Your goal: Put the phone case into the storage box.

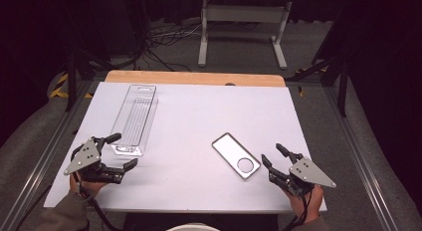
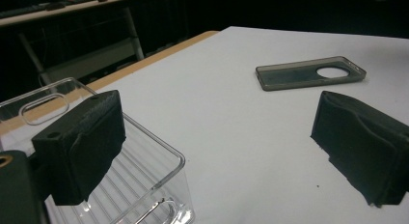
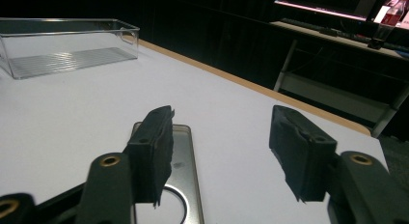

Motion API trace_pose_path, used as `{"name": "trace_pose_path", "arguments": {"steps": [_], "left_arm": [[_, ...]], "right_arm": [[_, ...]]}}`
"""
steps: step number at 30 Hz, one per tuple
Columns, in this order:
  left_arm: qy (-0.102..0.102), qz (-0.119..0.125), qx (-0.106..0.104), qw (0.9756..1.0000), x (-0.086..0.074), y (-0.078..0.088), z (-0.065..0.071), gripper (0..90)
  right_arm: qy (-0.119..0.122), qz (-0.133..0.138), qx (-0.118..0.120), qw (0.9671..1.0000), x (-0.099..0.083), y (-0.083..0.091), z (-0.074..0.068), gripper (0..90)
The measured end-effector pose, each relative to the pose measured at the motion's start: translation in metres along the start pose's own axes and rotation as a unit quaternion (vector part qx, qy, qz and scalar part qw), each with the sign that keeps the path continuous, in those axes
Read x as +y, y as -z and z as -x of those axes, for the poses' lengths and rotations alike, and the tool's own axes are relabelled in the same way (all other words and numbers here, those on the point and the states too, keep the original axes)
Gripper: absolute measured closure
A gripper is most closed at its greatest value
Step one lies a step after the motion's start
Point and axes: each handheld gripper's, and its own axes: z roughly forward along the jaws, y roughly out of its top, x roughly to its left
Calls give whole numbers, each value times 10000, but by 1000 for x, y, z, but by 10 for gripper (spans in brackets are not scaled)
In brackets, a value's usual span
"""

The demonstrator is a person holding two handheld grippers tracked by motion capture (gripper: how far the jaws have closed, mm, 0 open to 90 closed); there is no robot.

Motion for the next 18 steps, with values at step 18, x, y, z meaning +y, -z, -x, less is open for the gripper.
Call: {"name": "trace_pose_path", "arguments": {"steps": [18], "left_arm": [[24, -58, -26, 10000, -4, 3, 1, 52]], "right_arm": [[-52, -70, 153, 9998, 6, -13, 3, 759]]}}
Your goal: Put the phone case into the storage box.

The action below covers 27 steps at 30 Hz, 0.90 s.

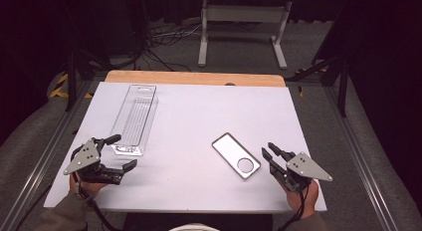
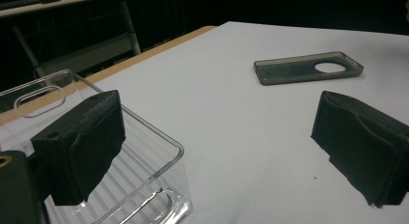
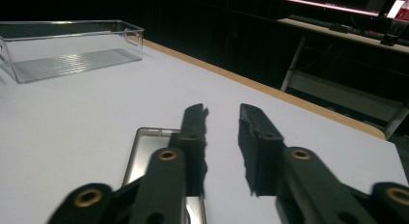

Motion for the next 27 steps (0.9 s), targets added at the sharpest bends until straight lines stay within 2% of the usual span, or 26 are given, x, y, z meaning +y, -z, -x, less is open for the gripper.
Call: {"name": "trace_pose_path", "arguments": {"steps": [3, 5, 8, 10, 12, 15, 17, 18, 20, 27], "left_arm": [[-78, -64, 48, 9999, 0, -1, 0, 55], [-58, -87, 99, 9999, -1, -3, -1, 52], [-28, -157, 60, 9999, -2, -4, -2, 54], [-35, -161, 54, 9998, -2, -5, -1, 55], [-84, -171, 59, 9998, -3, -6, -1, 57], [-190, -273, 54, 9994, -2, -8, 0, 59], [-147, -248, 51, 9996, -3, -10, 0, 59], [-147, -248, 51, 9996, -3, -10, 0, 60], [-161, -282, 12, 9995, -4, -9, 0, 60], [-166, -267, -30, 9995, -4, -9, -1, 70]], "right_arm": [[-105, -32, 51, 9999, 7, -11, 3, 897], [-211, -64, 88, 9997, 9, -16, 7, 899], [-257, -171, 123, 9994, 12, -26, 10, 900], [-229, -217, 121, 9994, 13, -28, 10, 900], [-204, -265, 144, 9993, 16, -38, 11, 900], [-135, -503, 222, 9984, 20, -54, 13, 900], [-208, -670, 336, 9970, 19, -67, 15, 900], [-208, -670, 336, 9970, 19, -67, 15, 900], [-324, -928, 513, 9938, 19, -82, 15, 900], [-237, -1603, 740, 9840, 18, -127, 4, 900]]}}
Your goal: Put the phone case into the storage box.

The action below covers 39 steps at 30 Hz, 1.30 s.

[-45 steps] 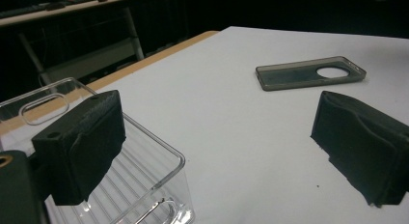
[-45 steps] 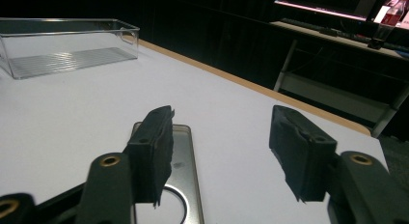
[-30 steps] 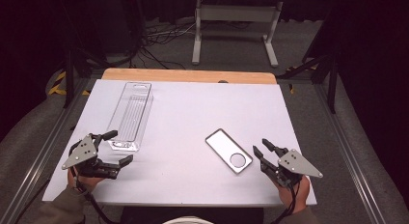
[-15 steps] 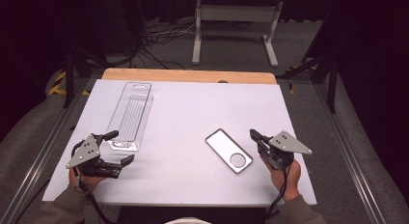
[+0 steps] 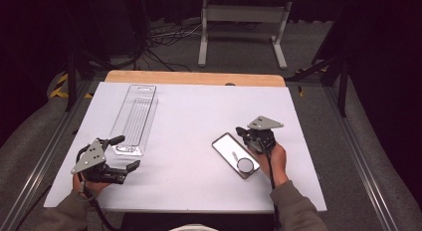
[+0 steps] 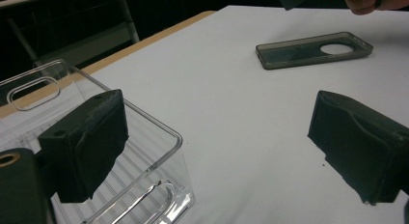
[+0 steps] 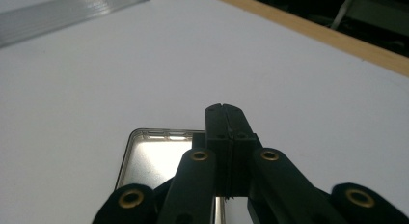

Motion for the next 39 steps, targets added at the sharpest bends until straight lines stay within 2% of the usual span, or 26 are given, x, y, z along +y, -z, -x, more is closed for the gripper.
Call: {"name": "trace_pose_path", "arguments": {"steps": [4, 11, 17, 23, 24, 25, 29, 30, 31, 32, 35, 39], "left_arm": [[21, -3, -4, 10000, -1, 0, 0, 67], [12, -2, -23, 10000, -1, 1, -1, 69], [52, -19, -34, 10000, -2, 1, -1, 68], [65, 6, -8, 10000, -2, 0, -1, 68], [30, -39, 9, 10000, -2, 0, -1, 68], [31, -26, 15, 10000, -2, 0, -1, 68], [29, -61, -12, 10000, -2, 0, -1, 70], [28, -63, -16, 10000, -2, 0, -1, 70], [28, -52, -57, 10000, -2, 0, -1, 70], [20, -49, -60, 10000, -2, 0, -1, 70], [-40, -48, -68, 10000, -1, -1, 1, 70], [0, -82, -97, 9999, -2, -1, 1, 70]], "right_arm": [[-33, -431, -79, 9990, 3, -24, 2, 900], [-236, -931, -62, 9954, 0, -47, 10, 900], [-297, -1135, -68, 9931, -2, -56, 14, 900], [-249, -1251, 18, 9918, -1, -62, 8, 900], [-192, -1287, 43, 9915, 0, -62, 5, 900], [-5, -1374, 106, 9905, 4, -64, -2, 900], [242, -1464, 401, 9881, 8, -65, -18, 900], [242, -1464, 401, 9881, 8, -65, -18, 900], [280, -1483, 518, 9872, 8, -65, -22, 900], [395, -1498, 603, 9861, 9, -64, -30, 900], [510, -1529, 730, 9842, 8, -61, -38, 900], [699, -1542, 865, 9818, 6, -55, -50, 900]]}}
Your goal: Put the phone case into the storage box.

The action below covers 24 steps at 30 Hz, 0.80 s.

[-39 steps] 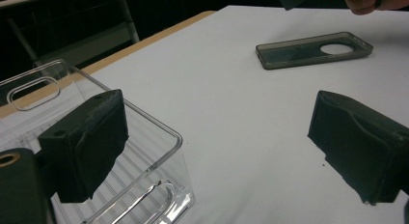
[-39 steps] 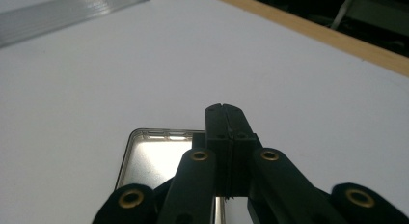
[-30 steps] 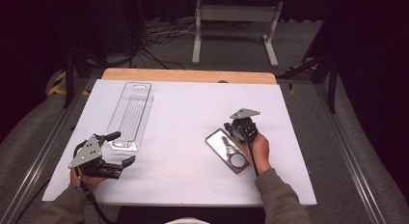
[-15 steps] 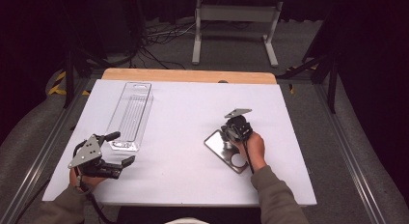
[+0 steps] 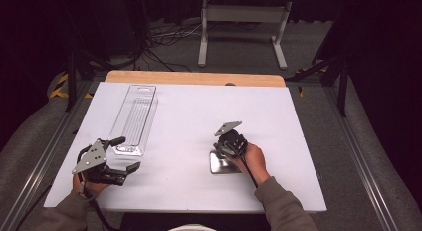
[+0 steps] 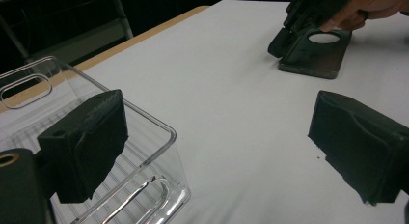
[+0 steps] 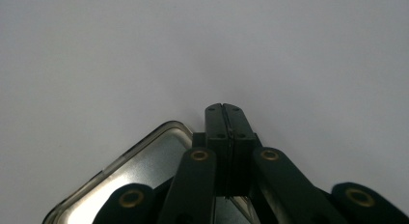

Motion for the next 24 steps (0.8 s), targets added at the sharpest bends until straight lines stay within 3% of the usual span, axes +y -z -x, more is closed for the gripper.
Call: {"name": "trace_pose_path", "arguments": {"steps": [11, 19, 24], "left_arm": [[33, -33, 8, 10000, -1, -2, 0, 71], [20, -88, 12, 10000, -1, -3, 0, 74], [2, -75, 30, 10000, -1, -4, 0, 74]], "right_arm": [[618, -121, 490, 9968, -14, 17, -33, 900], [812, -178, 593, 9948, -27, 30, -48, 900], [774, -184, 652, 9947, -44, 43, -52, 900]]}}
